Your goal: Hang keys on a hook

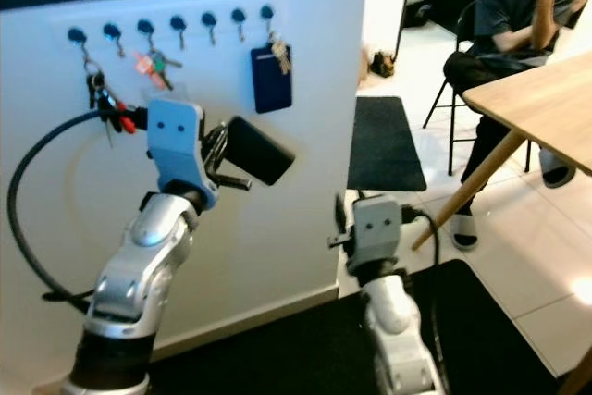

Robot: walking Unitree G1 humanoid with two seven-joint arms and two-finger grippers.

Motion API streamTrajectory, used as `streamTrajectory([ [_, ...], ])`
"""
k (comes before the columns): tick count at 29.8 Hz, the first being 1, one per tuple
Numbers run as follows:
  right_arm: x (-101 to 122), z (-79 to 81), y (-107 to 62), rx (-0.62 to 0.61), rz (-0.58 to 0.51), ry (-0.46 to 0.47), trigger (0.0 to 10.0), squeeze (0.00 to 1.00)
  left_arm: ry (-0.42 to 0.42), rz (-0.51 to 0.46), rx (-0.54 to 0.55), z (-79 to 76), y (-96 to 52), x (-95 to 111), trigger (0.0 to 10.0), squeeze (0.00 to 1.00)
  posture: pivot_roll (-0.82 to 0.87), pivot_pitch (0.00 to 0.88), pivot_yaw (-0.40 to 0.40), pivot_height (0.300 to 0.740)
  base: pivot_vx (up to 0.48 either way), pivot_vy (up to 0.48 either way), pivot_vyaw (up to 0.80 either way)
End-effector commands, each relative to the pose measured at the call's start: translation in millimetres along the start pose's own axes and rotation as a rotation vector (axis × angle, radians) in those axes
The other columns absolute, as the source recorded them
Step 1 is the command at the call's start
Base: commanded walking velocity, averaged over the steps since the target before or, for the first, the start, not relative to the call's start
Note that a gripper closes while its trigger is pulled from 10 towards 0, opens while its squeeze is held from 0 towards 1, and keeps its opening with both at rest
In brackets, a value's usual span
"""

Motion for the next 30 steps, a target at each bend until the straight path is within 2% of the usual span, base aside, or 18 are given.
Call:
streamTrajectory([
  [1, -17.1, -0.6, -9.2, 0.009, 0.061, -0.019, 10.0, 0.0, 0.006, -0.027, -0.026, -3.1, -2.5, 9.1, 10.0, 0.0, 0.08, 0.212, 0.052, 0.74, 0.319, 0.0, 0.0],
  [13, -22.8, -0.5, -13.4, 0.011, 0.082, -0.028, 10.0, 0.0, -0.02, -0.09, -0.059, -5.8, -4.7, 28.5, 10.0, 0.0, 0.07, 0.214, 0.056, 0.74, 0.312, 0.0, 0.0],
  [14, -24.4, -0.3, -14.5, 0.014, 0.085, -0.03, 10.0, 0.0, -0.016, -0.115, -0.07, -7.1, -5.7, 35.9, 10.0, 0.0, 0.07, 0.213, 0.054, 0.74, 0.311, 0.0, 0.0],
  [30, -29.1, 0.6, -16.3, 0.022, 0.095, -0.038, 10.0, 0.0, 0.007, -0.183, -0.108, -10.8, -12.7, 53.0, 10.0, 0.0, 0.07, 0.203, 0.053, 0.74, 0.289, 0.0, 0.0],
])
Point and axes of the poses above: a point about 5 cm out from each wrist's last joint towards the gripper, its own y axis pointing out of the wrist towards the gripper, its own x axis along the axis of the wrist's last joint, z = x × y, the point moved 2 cm from there along y, pointing out of the wrist towards the gripper, and after that the axes turned 11 degrees about -y, right-handed, at the moved point
